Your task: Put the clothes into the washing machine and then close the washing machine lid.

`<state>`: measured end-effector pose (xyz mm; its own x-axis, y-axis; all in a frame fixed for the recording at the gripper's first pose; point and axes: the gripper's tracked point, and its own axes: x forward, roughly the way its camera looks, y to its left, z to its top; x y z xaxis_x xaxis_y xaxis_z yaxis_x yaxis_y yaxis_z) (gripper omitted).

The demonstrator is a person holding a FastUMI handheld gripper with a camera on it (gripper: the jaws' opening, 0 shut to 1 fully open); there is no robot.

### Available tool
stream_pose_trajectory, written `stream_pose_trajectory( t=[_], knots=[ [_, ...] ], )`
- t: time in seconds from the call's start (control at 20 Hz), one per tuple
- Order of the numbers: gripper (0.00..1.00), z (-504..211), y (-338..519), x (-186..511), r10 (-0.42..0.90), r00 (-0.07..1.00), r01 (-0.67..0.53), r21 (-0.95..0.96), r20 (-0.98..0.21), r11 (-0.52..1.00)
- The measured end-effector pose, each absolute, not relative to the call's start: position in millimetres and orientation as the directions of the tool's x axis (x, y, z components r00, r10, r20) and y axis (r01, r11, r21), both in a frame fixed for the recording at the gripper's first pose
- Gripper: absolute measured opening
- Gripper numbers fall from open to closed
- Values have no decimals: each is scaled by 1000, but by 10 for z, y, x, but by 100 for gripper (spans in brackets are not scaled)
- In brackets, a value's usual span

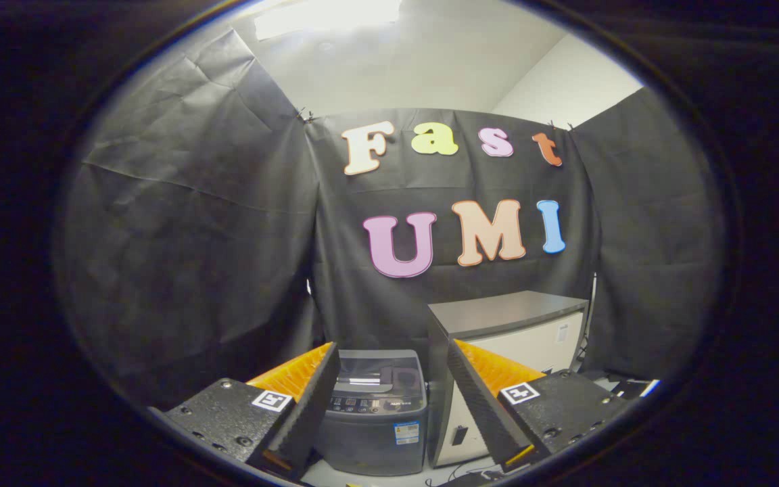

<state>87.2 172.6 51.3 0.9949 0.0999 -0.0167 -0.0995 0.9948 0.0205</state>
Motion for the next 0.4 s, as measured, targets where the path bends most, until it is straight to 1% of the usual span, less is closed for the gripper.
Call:
stream_pose_trajectory(
  t=[0.2, 0.4],
  knots=[
    [96, 622, 1787, 891, 105, 994, -105, 24, 6, 994],
    [96, 620, 1867, 898, 121, 993, -121, 20, -2, 992]
  ],
)
